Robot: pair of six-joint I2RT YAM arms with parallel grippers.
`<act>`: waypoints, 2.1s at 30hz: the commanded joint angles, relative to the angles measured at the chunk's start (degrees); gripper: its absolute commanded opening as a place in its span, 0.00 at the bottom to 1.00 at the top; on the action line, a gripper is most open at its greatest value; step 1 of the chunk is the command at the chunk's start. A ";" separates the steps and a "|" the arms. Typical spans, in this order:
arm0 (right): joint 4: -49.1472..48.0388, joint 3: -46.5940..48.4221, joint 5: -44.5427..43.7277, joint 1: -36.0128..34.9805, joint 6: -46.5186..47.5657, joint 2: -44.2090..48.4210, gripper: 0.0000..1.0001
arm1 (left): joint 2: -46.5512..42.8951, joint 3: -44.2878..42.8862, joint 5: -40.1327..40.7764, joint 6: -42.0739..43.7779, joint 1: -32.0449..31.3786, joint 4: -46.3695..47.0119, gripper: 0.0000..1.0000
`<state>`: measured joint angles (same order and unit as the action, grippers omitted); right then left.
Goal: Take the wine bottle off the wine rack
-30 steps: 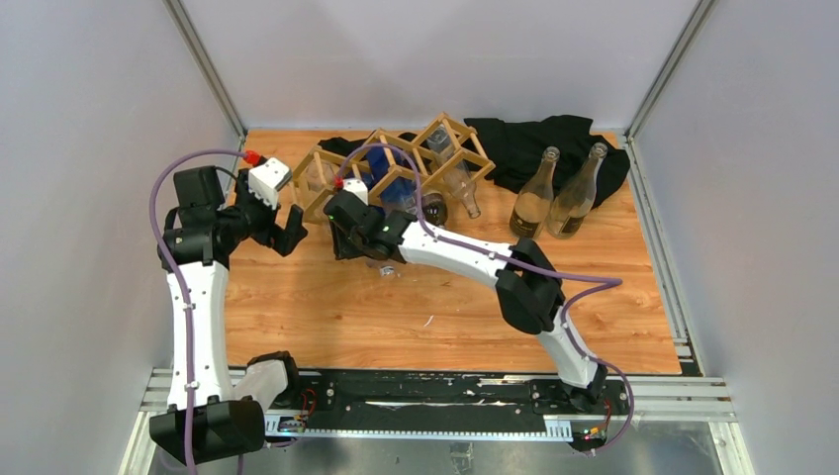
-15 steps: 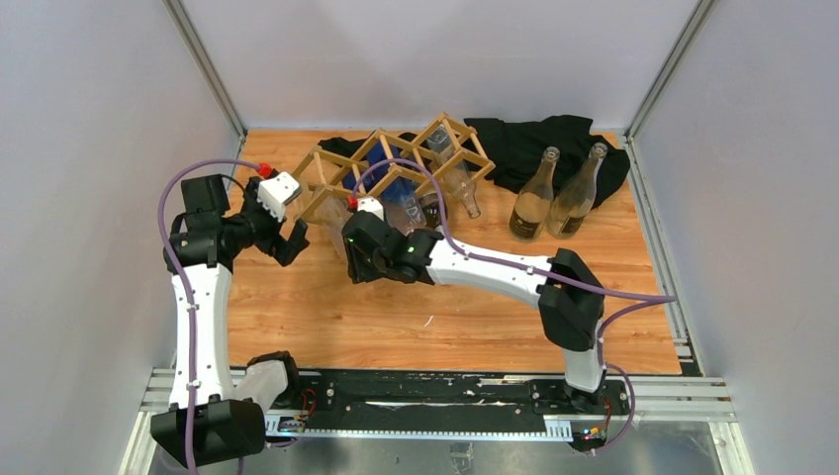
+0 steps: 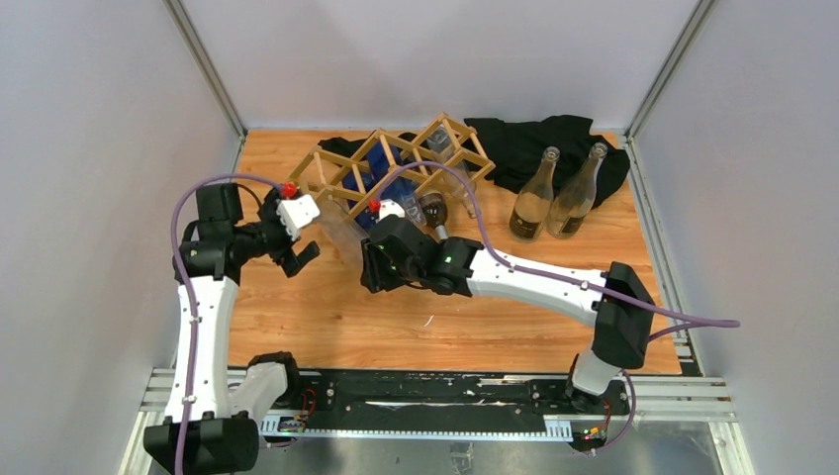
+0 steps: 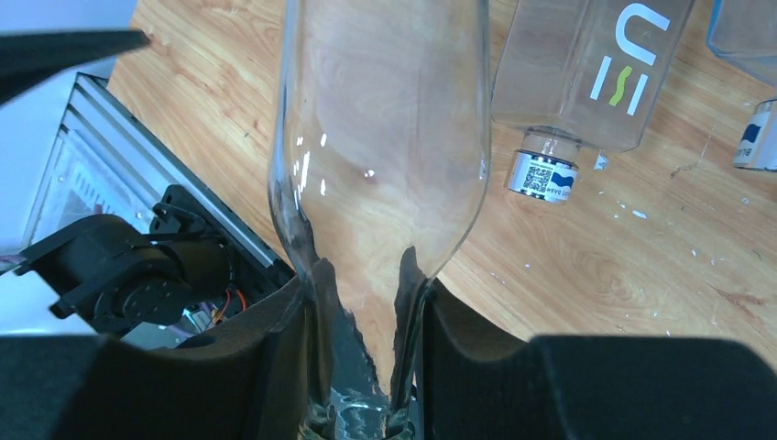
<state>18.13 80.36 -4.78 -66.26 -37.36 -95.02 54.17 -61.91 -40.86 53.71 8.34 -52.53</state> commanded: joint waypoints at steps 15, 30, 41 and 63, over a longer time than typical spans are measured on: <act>5.78 -5.74 1.95 -1.33 2.81 13.32 0.00 | -11.11 9.11 4.11 15.67 -14.77 -4.85 1.00; 10.73 -8.05 -1.68 -4.49 -0.07 6.94 0.62 | -10.74 10.87 3.09 6.31 -14.84 -5.43 1.00; 14.84 -12.76 -11.26 -2.27 -1.05 17.54 0.82 | -1.42 17.63 16.13 3.58 -30.12 -6.53 1.00; 19.11 -19.40 -11.82 10.80 -3.50 35.27 0.96 | 12.91 27.58 24.61 6.71 -38.56 3.67 1.00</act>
<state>35.46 60.82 -16.10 -56.36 -39.70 -59.22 65.95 -35.90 -19.55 60.01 -29.26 -53.65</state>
